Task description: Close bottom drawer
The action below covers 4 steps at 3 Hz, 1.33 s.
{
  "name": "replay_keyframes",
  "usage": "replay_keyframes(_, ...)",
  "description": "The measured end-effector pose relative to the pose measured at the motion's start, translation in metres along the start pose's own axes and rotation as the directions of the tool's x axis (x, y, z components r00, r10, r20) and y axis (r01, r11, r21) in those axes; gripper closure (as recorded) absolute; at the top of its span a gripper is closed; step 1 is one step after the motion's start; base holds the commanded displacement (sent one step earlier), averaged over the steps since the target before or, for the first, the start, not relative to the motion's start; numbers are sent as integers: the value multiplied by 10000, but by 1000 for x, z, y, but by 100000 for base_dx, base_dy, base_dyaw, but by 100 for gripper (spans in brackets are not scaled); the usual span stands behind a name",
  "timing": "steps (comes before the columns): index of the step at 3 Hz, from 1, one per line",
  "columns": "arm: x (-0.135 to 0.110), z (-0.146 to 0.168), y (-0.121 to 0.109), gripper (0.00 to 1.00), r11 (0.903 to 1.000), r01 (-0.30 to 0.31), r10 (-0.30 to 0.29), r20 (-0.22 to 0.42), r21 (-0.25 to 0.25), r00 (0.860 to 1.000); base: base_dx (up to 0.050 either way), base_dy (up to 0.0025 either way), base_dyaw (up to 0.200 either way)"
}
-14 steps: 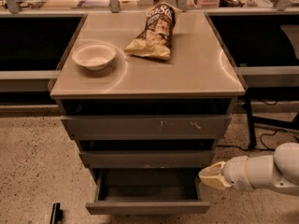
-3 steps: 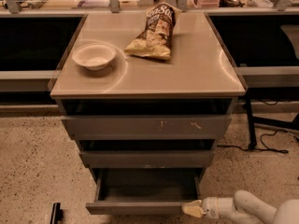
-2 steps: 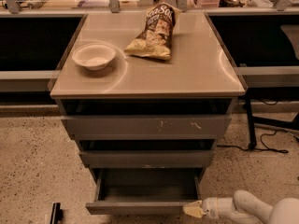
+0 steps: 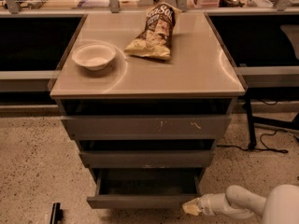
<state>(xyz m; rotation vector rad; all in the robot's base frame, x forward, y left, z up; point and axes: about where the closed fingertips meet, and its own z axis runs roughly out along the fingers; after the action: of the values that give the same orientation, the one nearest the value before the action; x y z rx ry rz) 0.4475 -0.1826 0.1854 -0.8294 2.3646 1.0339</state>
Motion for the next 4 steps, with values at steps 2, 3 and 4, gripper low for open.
replay_keyframes(2, -19, -1, -24, 100, 9766, 561, -582, 40, 2076, 9983, 0, 0, 0)
replay_keyframes(3, -36, -7, -42, 100, 9646, 460, -687, 792, 2596, 9945, 0, 0, 0)
replay_keyframes(4, -36, -7, -42, 100, 9647, 460, -687, 792, 2595, 9945, 0, 0, 0)
